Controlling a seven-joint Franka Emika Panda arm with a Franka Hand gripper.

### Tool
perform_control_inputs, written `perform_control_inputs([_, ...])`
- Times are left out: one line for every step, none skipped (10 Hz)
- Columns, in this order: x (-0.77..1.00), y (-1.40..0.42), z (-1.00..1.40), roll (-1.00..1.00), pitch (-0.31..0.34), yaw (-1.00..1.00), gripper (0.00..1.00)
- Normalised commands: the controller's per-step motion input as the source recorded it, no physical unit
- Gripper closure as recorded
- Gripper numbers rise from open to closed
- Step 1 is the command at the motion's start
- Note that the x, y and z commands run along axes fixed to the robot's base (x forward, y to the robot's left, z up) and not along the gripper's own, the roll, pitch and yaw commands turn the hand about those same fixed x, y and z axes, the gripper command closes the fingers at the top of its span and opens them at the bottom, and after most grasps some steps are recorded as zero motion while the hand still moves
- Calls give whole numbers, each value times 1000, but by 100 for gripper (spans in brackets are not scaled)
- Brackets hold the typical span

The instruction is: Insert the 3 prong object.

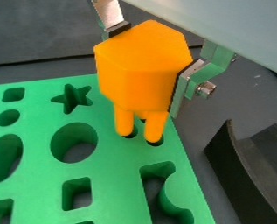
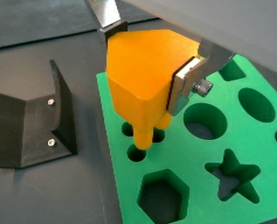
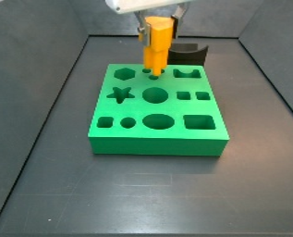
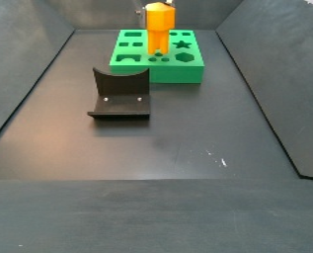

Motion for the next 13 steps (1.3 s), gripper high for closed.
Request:
perform_control_inputs([43, 49, -57, -37, 20, 0, 100])
perform_control_inputs([0, 111, -60, 0, 19, -291, 100])
perform_control_inputs([-71, 60, -103, 0, 51, -637, 100])
perform_control_inputs([-14, 20, -117, 0, 80, -694, 100])
perform_control_inputs([0, 49, -203, -47, 13, -371, 100])
perform_control_inputs([146, 0, -409, 0, 14, 0, 100])
perform_control_inputs([283, 69, -446, 11, 70, 0, 100])
perform_control_inputs([140, 83, -426, 0, 26, 106, 100])
perform_control_inputs([17, 3, -440, 0, 0, 94, 100])
perform_control_inputs([0, 0, -406, 0, -19, 26, 100])
perform_control_inputs([-26, 0, -343, -21, -76, 0, 100])
perform_control_inputs([0, 0, -280, 0, -80, -20, 100])
perform_control_inputs([-9, 0, -229, 23, -83, 0, 100])
